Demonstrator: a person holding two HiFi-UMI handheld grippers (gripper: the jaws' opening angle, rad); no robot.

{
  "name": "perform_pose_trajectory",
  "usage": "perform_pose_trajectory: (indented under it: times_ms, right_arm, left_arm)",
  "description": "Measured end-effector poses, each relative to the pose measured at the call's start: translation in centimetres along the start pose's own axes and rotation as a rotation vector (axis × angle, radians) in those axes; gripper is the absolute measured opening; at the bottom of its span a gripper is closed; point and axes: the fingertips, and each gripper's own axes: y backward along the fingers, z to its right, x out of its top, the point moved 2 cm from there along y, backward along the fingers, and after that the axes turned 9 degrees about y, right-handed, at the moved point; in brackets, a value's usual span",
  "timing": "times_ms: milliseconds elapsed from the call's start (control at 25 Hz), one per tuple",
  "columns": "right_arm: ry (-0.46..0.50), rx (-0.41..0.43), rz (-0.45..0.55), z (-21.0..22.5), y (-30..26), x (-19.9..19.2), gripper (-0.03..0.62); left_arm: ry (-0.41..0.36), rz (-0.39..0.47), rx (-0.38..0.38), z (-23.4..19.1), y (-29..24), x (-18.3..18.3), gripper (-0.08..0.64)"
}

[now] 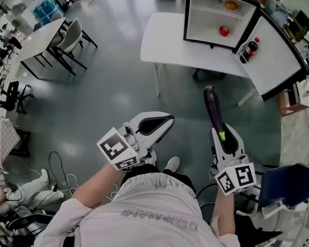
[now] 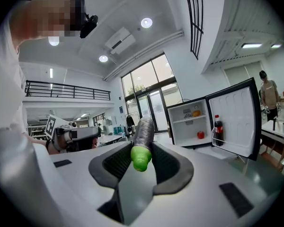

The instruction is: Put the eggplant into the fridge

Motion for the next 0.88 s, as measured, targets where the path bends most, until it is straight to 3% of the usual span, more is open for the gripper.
perform_pose_trajectory:
  times_ms: [520,880]
  right_arm:
    - [0.003,0.019,0.009,3.1,1.1,-0.4,0.129]
    - [0.006,0.021,-0.002,4.7,-0.2,-0.8,0.129]
  left_arm:
    - [-0.01,-0.006,0.062,-0.2,-1.7,-0.9,0.008]
    - [-0.001,0.001,0.057,-1.7,-3.4,-1.4,0.008]
